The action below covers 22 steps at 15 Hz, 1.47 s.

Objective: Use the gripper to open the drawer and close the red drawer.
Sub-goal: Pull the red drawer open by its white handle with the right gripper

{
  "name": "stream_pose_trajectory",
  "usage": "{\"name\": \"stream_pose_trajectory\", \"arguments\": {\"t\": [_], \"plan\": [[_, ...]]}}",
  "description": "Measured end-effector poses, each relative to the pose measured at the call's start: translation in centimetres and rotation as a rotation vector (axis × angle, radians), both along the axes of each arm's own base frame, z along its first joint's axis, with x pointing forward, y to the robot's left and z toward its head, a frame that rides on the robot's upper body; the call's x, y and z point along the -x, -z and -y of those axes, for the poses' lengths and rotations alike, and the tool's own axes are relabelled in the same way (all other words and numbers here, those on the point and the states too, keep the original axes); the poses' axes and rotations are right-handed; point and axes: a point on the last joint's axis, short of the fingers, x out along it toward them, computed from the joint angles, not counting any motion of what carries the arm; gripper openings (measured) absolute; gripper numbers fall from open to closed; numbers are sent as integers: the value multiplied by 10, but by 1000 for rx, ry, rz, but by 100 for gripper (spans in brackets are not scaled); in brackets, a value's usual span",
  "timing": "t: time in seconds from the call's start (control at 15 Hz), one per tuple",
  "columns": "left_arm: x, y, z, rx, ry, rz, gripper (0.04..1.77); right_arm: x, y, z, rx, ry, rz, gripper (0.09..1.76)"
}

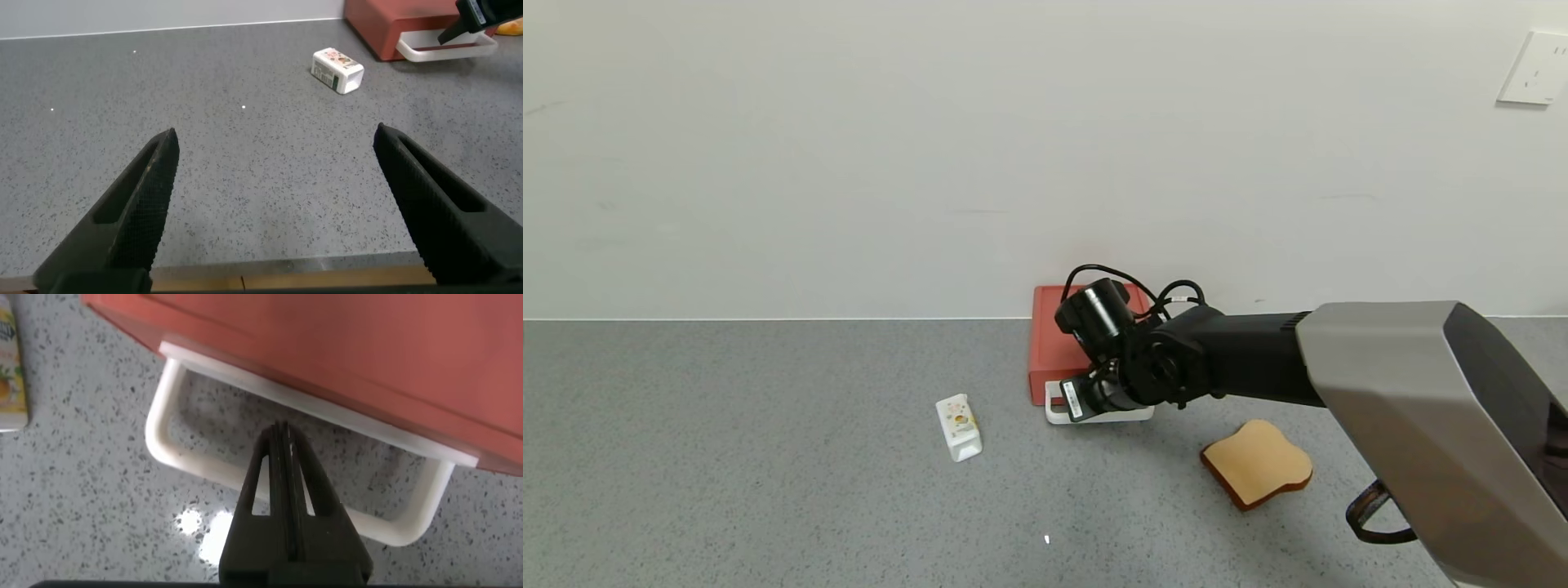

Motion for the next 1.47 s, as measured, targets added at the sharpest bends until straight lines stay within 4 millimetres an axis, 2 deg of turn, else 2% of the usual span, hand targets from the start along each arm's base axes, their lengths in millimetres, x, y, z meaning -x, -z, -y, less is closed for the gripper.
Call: {"name": "stream_pose_trajectory", "arguments": {"t": [0.73, 1.47], "plan": [[0, 0, 0, 0, 0, 0, 172, -4, 7, 4, 13, -1, -22, 11], [0, 0, 0, 0, 0, 1, 172, 10, 7, 4, 33, -54, -134, 11]]}}
